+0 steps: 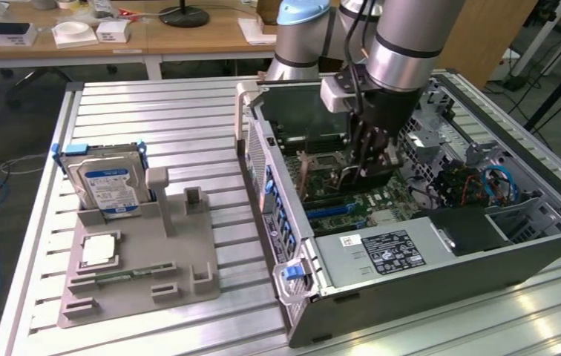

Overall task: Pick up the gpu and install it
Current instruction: 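Insert the gpu into the slot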

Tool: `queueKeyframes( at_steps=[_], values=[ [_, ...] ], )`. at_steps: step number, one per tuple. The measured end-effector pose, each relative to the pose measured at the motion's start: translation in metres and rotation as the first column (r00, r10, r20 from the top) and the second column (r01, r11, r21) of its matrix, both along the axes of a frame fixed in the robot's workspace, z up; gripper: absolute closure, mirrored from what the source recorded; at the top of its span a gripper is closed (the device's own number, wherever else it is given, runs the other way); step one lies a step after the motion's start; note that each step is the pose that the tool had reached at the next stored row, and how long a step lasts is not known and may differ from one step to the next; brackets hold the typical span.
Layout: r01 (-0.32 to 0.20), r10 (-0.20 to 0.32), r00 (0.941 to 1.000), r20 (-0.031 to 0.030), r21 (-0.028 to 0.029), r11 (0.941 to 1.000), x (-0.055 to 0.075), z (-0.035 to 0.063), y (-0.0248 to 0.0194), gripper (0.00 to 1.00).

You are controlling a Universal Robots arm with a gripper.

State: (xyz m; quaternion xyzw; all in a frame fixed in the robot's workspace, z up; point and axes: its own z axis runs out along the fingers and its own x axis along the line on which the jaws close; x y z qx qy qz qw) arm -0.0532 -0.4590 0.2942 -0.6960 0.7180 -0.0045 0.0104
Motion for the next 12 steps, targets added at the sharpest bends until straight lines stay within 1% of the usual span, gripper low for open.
queueKeyframes(
  at_steps=[4,7,12],
  values=[
    [0.0,0.0,1.0,0.0001,-0.0001,1.0,-0.003,-0.0073,0.0,0.74],
    [0.0,0.0,1.0,-0.0006,-0.0011,1.0,-0.003,-0.0081,0.0,0.74],
    [0.0,0.0,1.0,-0.0006,-0.0014,1.0,-0.006,-0.0171,0.0018,0.74]
  ],
)
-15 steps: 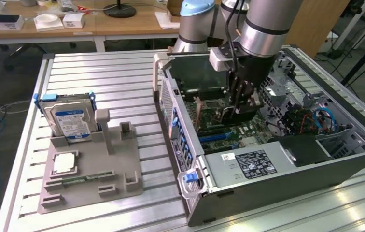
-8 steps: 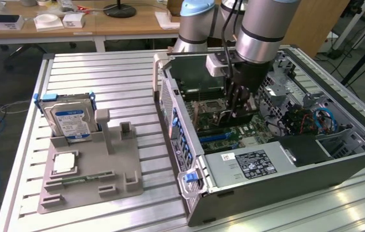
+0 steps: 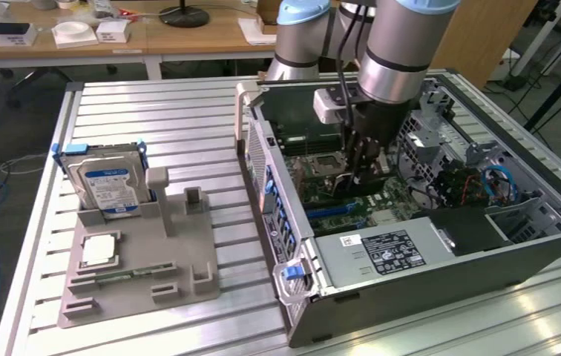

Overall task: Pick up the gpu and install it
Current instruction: 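Insert the gpu into the slot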

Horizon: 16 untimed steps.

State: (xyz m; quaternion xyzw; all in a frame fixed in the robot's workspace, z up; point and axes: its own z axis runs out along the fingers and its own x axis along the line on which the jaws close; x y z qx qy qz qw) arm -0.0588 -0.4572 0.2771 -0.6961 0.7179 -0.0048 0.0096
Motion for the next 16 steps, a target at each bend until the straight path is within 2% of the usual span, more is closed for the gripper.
queueKeyframes(
  at_steps=[10,16],
  values=[
    [0.0,0.0,1.0,0.0001,-0.0001,1.0,-0.011,-0.0179,0.001,0.74],
    [0.0,0.0,1.0,0.0,-0.0001,1.0,-0.012,-0.0189,-0.0002,0.74]
  ],
)
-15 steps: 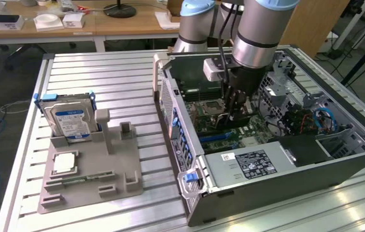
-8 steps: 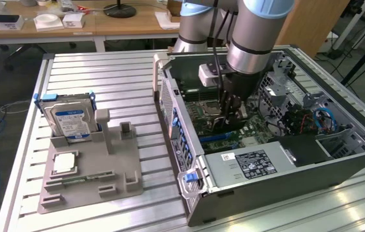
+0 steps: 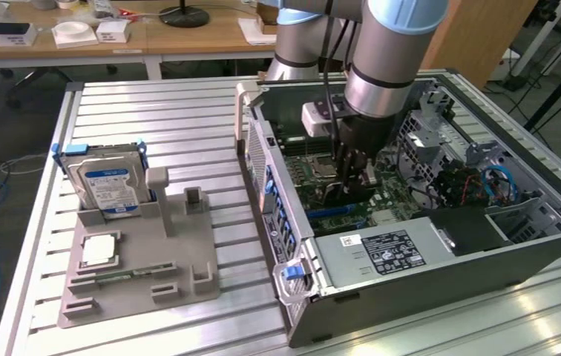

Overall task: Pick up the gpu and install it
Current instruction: 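Insert the gpu into the slot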

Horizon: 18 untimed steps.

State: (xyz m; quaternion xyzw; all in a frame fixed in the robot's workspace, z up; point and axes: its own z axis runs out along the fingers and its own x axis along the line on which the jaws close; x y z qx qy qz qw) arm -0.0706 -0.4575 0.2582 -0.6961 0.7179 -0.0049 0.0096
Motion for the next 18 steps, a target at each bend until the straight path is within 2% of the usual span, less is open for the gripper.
queueKeyframes(
  at_steps=[3,18],
  values=[
    [0.0,0.0,1.0,-0.0002,-0.0002,1.0,0.0,0.0001,-0.002,0.74],
    [0.0,0.0,1.0,-0.0004,-0.0003,1.0,-0.002,-0.0014,-0.002,0.74]
  ],
)
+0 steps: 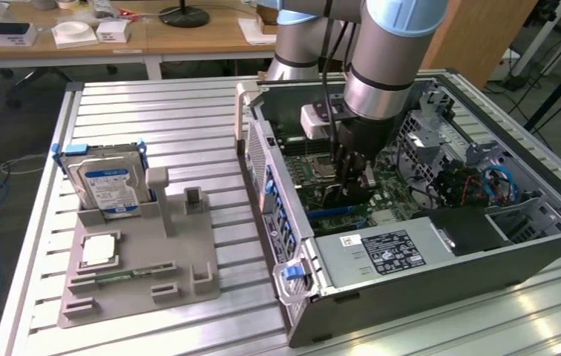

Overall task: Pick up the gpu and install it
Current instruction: 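Insert the gpu into the slot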

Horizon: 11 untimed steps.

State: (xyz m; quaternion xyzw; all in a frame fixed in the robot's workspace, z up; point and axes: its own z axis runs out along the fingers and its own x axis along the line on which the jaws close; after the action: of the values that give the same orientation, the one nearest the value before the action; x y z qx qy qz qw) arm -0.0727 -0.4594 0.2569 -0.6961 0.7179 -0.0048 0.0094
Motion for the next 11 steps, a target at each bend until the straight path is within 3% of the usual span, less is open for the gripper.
queueKeyframes(
  at_steps=[11],
  values=[
    [0.0,0.0,1.0,0.0,0.0,1.0,-0.0005,-0.0068,0.0005,0.74]
  ],
)
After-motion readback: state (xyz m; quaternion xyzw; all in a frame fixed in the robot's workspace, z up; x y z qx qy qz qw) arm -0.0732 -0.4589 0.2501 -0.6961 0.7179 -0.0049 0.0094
